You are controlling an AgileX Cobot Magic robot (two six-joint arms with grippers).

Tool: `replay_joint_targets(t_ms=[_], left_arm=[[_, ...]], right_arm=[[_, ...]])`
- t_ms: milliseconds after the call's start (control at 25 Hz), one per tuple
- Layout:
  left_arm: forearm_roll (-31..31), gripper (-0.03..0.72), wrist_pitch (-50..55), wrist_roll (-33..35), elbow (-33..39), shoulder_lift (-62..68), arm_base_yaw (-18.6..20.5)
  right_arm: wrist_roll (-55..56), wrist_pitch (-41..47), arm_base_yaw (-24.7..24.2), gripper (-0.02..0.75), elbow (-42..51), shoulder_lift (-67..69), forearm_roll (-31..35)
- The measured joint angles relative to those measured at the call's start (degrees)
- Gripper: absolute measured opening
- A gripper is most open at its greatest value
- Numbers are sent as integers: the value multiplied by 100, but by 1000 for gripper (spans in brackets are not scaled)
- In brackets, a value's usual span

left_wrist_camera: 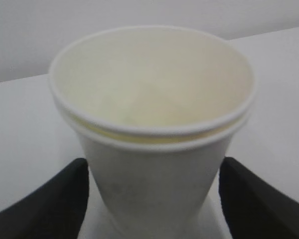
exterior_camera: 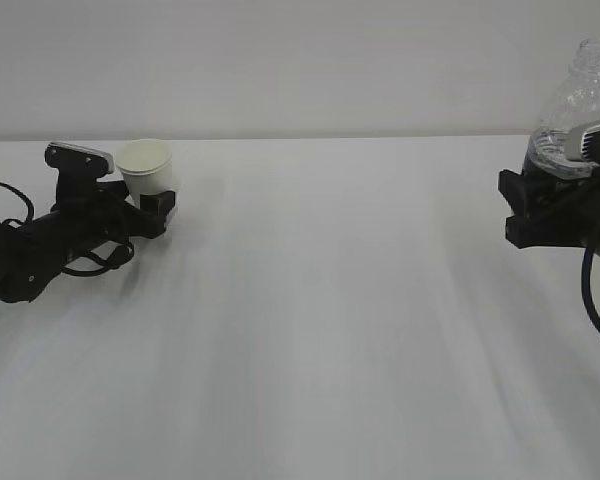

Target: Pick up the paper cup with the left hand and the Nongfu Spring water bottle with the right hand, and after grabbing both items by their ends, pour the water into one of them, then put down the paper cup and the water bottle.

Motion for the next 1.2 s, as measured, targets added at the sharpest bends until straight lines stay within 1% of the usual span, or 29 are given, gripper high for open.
replay_joint_targets(t_ms=[240,480,800,1040,1200], left_arm=[[0,587,155,-28,-381,166,0],[0,587,173,-215,-800,394,0],[0,586,491,-261,-1140,442,0],[44,527,558,-532,-1189,442,0],[335,509,525,-759,-1189,442,0]], right_arm=[[0,0,0,503,0,0,-25],[0,0,0,504,0,0,-34],[0,0,0,503,0,0,-34],[0,0,0,502,0,0,-39],[-2,0,0,502,0,0,-39]])
